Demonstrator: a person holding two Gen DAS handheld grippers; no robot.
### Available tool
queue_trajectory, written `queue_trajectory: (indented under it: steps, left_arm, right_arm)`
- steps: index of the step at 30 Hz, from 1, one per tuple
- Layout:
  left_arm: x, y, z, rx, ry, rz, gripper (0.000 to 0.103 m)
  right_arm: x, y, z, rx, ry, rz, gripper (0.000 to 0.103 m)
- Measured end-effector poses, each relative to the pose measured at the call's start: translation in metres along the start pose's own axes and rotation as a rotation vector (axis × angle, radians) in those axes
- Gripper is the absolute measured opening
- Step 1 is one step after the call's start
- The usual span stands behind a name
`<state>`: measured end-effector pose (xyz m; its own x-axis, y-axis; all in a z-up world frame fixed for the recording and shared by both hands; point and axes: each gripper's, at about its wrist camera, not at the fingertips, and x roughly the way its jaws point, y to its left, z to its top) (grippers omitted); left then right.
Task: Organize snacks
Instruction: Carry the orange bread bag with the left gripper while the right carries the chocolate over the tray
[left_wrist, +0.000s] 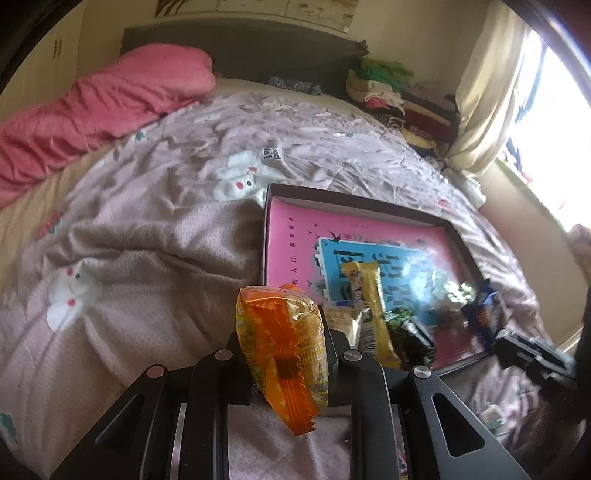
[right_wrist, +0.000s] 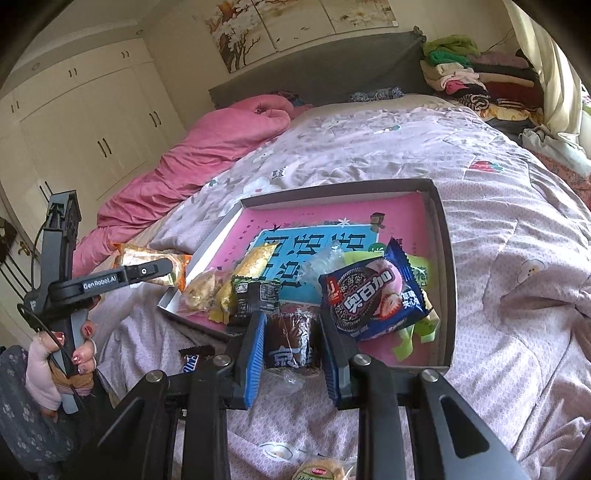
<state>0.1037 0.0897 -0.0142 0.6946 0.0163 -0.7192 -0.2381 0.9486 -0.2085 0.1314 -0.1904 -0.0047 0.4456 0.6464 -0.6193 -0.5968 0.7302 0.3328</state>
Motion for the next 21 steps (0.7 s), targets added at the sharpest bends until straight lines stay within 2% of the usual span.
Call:
queue_trajectory:
  steps: [3, 12, 21]
  left_arm:
    - [0.005, -0.005, -0.001, 0.030, 0.003, 0.025, 0.024]
    - [0.017, -0.010, -0.006, 0.049, 0.035, 0.027, 0.024]
    - [0.021, -0.018, -0.009, 0.080, 0.031, 0.044, 0.024]
  right_arm:
    - [0.004, -0.002, 0.002, 0.002, 0.002, -0.003, 0.028]
    - [0.012, -0.008, 0.005, 0.004, 0.004, -0.027, 0.028]
    - [0.023, -0.011, 0.007, -0.006, 0.004, -0.047, 0.028]
